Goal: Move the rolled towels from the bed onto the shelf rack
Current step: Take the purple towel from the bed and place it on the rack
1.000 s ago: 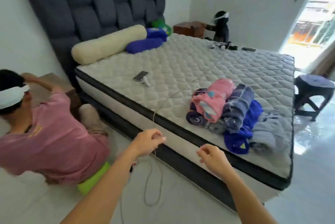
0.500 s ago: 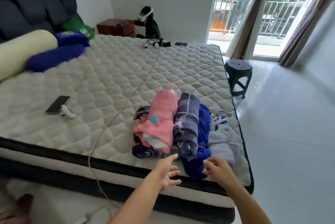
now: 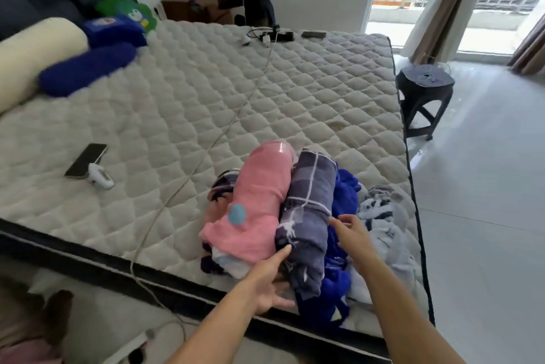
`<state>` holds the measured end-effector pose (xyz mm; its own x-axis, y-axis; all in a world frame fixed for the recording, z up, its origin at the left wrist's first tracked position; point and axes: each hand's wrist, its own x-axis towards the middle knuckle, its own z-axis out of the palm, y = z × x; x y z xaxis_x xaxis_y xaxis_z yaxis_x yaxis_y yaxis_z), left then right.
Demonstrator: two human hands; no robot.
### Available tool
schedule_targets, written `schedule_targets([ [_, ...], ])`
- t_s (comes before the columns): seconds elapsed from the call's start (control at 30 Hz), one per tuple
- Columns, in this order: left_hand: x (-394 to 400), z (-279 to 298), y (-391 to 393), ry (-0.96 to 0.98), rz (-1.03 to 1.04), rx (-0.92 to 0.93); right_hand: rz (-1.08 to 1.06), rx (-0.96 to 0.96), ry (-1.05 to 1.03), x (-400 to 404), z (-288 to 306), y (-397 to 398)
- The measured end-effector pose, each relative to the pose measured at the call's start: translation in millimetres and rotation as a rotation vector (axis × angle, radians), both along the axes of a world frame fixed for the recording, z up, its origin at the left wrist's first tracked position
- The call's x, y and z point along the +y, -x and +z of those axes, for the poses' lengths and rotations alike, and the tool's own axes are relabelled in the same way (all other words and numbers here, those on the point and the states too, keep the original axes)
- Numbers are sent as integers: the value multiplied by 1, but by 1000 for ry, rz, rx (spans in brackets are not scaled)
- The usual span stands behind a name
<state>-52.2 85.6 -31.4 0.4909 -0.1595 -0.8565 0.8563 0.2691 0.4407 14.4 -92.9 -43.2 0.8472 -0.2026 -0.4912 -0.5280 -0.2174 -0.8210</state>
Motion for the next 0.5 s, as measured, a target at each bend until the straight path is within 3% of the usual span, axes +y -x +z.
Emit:
schedule_targets([
  [0.23, -30, -4, -37, 7, 134, 142, 179, -37, 52, -16, 6, -106],
  [0.4, -43, -37, -51, -43, 321, 152, 335, -36, 81, -19, 10, -157],
  [0.5, -54, -26, -53, -86, 460, 118, 403, -34, 76, -14, 11, -174],
])
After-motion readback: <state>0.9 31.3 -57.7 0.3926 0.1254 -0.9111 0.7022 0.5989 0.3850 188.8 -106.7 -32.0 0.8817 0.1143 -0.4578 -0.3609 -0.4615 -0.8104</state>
